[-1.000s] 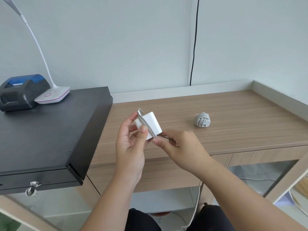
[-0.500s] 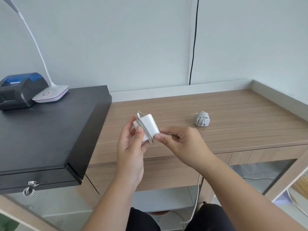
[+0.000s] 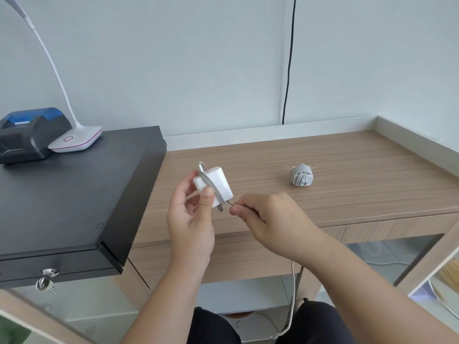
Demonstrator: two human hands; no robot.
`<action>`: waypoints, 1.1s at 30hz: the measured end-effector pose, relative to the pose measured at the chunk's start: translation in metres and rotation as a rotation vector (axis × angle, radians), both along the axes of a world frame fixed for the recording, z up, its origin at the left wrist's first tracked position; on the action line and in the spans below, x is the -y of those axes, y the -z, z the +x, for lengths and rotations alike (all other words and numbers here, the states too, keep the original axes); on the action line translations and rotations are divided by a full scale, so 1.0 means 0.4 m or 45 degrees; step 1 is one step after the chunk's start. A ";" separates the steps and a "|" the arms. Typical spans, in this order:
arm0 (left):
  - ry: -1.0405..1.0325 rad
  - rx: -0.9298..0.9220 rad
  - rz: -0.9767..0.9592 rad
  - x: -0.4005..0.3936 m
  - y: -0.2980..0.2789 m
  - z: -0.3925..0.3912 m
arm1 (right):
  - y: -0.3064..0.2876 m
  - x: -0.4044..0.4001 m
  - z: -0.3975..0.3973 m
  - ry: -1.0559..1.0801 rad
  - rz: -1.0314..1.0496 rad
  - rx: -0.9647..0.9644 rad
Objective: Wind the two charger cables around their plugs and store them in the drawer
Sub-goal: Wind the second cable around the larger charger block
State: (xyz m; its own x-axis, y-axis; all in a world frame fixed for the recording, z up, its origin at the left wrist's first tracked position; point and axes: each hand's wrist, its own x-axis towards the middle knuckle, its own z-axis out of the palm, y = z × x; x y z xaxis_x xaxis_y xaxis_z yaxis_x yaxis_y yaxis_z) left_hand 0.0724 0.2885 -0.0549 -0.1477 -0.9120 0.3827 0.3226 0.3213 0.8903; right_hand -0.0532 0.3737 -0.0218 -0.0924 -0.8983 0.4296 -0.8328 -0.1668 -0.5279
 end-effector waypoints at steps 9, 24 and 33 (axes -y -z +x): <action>0.116 0.384 -0.279 0.010 -0.011 0.031 | -0.110 0.017 -0.068 -0.217 0.034 -0.252; 0.728 0.075 0.096 -0.023 -0.026 0.054 | -0.031 0.068 -0.110 -0.501 0.242 0.959; 0.495 -0.326 0.385 -0.015 -0.039 0.017 | 0.043 0.068 -0.018 -0.090 0.115 0.685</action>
State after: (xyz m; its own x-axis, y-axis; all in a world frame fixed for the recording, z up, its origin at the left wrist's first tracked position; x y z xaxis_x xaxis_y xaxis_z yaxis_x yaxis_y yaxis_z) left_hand 0.0791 0.2947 -0.0395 -0.4321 -0.8836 0.1801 0.5846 -0.1224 0.8020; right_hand -0.0606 0.3464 -0.0389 -0.2159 -0.9414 0.2590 -0.4301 -0.1465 -0.8908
